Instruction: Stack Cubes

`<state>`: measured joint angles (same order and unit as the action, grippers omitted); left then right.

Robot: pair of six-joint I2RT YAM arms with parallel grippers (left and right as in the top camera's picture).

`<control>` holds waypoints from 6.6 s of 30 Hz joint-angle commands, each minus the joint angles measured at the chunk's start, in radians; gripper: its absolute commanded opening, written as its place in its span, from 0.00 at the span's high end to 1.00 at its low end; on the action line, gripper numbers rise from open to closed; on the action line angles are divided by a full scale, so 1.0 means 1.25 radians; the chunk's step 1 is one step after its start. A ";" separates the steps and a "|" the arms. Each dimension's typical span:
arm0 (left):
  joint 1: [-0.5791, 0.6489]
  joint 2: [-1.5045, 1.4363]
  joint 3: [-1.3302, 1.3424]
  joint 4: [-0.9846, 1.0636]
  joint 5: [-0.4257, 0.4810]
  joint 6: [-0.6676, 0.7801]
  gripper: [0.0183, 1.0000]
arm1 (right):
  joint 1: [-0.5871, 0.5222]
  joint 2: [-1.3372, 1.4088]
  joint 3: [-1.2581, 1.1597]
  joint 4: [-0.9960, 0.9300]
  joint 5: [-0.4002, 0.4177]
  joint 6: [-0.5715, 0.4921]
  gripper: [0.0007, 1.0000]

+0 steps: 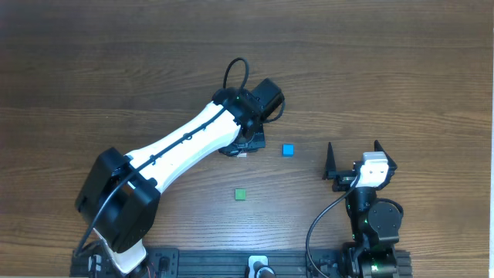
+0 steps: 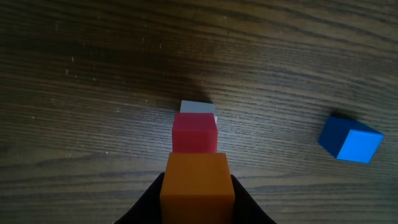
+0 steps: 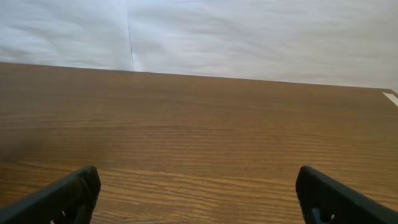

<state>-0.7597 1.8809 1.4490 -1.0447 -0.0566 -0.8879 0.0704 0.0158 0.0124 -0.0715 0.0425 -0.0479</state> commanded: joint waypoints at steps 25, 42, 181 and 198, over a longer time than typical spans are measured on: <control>0.015 0.031 -0.030 0.022 0.006 -0.014 0.92 | -0.003 -0.009 -0.006 0.000 -0.007 0.007 0.01; 0.015 0.053 -0.030 0.035 0.017 -0.014 0.92 | -0.003 -0.009 -0.006 0.000 -0.007 0.007 0.01; 0.611 -1.502 -1.155 0.853 0.196 0.749 0.02 | -0.003 -0.009 -0.006 0.000 -0.007 0.007 0.01; 0.611 -1.501 -1.155 0.787 0.187 0.749 0.00 | -0.003 -0.009 -0.006 0.000 -0.007 0.007 0.01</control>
<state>0.0074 0.0128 0.0113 -0.0582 0.1902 0.0311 0.0704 0.0158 0.0124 -0.0715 0.0425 -0.0483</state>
